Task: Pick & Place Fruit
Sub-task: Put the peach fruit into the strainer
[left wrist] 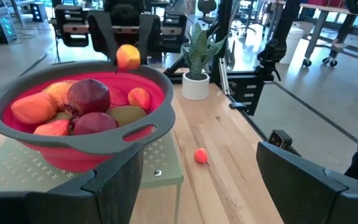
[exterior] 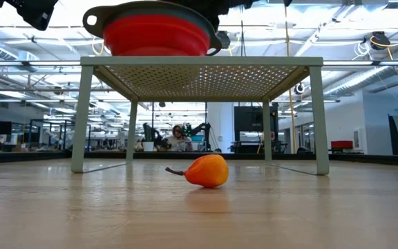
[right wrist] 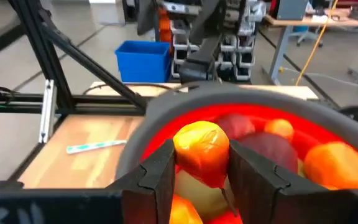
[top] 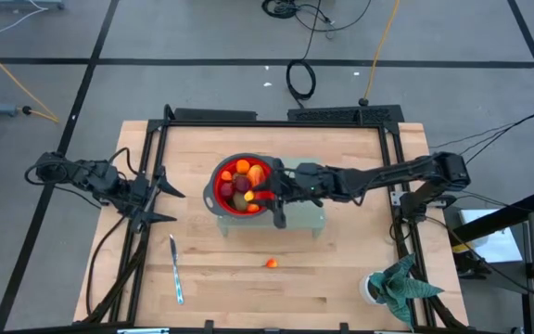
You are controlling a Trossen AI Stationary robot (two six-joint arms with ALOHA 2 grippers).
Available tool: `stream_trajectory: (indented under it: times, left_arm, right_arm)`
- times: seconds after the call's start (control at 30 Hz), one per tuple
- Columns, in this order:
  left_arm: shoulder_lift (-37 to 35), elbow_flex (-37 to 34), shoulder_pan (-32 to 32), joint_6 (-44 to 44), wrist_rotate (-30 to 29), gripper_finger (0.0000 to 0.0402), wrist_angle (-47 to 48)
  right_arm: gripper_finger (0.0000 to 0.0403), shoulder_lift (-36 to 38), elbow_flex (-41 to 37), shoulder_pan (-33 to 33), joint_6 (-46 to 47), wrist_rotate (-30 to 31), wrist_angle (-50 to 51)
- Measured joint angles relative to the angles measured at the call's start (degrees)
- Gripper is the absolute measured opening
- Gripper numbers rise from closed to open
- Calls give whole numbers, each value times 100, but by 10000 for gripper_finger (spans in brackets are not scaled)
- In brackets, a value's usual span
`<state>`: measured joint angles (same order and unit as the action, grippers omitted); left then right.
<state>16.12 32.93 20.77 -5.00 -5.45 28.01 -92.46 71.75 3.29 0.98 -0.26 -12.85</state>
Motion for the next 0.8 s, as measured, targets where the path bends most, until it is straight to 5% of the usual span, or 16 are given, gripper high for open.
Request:
stream_trajectory:
  times: [0.8]
  left_arm:
    - [-1, 0, -1, -106, 0, 308, 39]
  right_arm:
    - [129, 4, 0, -31, 736, -1, 325]
